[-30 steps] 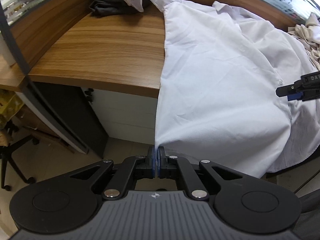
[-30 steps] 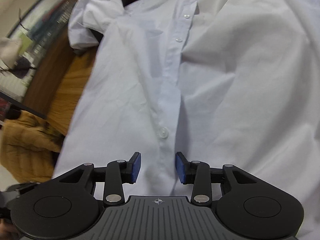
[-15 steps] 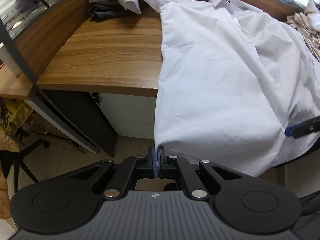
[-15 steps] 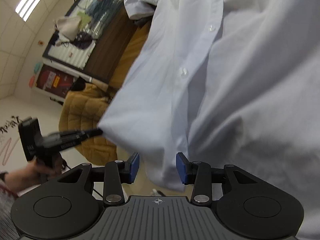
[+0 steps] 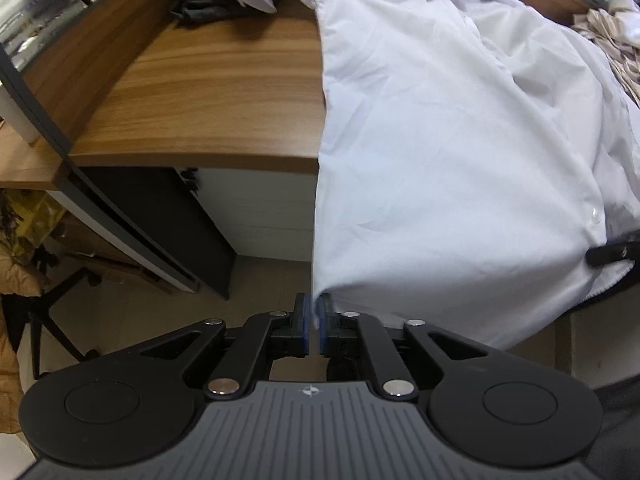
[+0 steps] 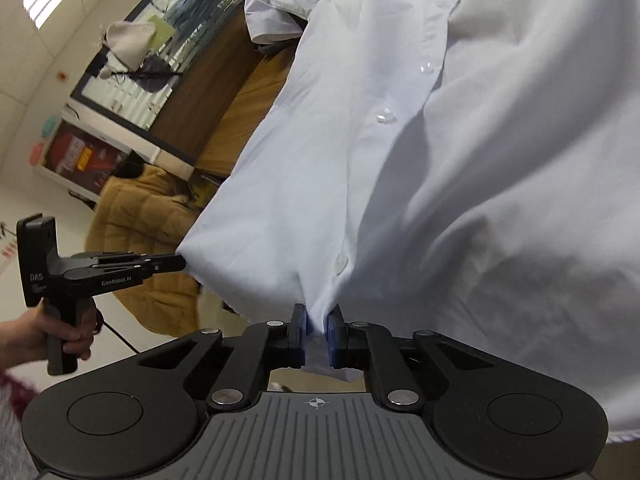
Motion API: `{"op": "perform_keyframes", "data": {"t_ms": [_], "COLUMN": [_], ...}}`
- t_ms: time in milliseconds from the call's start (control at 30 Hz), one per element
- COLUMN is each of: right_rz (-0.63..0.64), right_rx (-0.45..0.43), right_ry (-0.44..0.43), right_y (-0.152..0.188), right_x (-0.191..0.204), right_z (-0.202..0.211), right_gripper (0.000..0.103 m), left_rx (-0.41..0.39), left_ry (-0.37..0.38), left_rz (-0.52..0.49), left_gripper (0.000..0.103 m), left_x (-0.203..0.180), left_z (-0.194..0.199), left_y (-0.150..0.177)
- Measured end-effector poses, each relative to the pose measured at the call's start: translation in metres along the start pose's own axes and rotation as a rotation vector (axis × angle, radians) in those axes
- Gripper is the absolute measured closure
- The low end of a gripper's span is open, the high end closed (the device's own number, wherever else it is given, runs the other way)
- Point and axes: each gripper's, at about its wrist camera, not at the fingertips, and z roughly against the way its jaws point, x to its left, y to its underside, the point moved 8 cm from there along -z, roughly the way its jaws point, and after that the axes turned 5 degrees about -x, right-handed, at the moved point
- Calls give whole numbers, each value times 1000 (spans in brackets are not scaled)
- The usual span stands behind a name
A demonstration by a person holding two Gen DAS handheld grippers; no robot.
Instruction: Fold clothes
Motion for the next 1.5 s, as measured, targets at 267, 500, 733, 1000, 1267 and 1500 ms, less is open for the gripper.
{"op": "perform_keyframes", "data": {"t_ms": [267,500,733,1000,1267,1500], "right_rz": [81,52,-82,-240,-421,-580], "right_rx": [-76,-254,-348,-446,-527,-583], "right_ry": [200,446,578,689,802,892], "right_y": [-37,-54,-50,-58,-52,-32], "right_x": [-9,-42,-74,-72,-64,-58], "right_z": [65,132,164,160,152,152], "right_gripper": [69,61,60,60,60,60], "left_rx": [-102,-185,-218,-189,-141,-35], "left_ry": [43,82,190,312,397,421], "left_rz": [16,45,-30,-67,-40,72], "left_gripper": [41,36,33,33,32,30], "left_x": [-5,-8,-32,-65,-114,-152], "left_z": [25,10,-29,-101,-171,-235], "left_y": [-32,-126,-235,-354,-444,-474]}}
